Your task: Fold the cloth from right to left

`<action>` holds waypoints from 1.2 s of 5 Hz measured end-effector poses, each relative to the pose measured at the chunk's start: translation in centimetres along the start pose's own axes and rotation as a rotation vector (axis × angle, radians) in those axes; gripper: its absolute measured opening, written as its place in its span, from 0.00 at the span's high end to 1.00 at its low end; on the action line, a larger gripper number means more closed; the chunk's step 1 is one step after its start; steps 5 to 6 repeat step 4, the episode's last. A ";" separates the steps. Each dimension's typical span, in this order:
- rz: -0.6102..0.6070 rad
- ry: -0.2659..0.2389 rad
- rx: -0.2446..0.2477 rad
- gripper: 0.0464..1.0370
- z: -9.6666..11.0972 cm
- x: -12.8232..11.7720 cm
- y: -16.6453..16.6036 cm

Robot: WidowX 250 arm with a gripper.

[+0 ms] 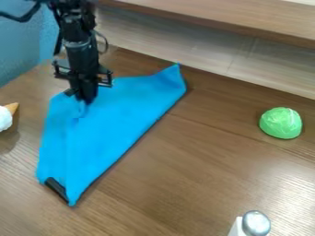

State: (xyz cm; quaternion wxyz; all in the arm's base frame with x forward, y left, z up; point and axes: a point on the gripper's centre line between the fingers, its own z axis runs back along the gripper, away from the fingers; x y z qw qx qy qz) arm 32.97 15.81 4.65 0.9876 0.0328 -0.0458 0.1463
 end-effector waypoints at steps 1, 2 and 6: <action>0.022 0.001 0.003 0.54 0.0 -0.1 0.8; 0.042 -0.060 -0.015 0.22 2.4 0.3 0.2; -0.074 -0.135 -0.060 0.04 6.7 1.2 -6.4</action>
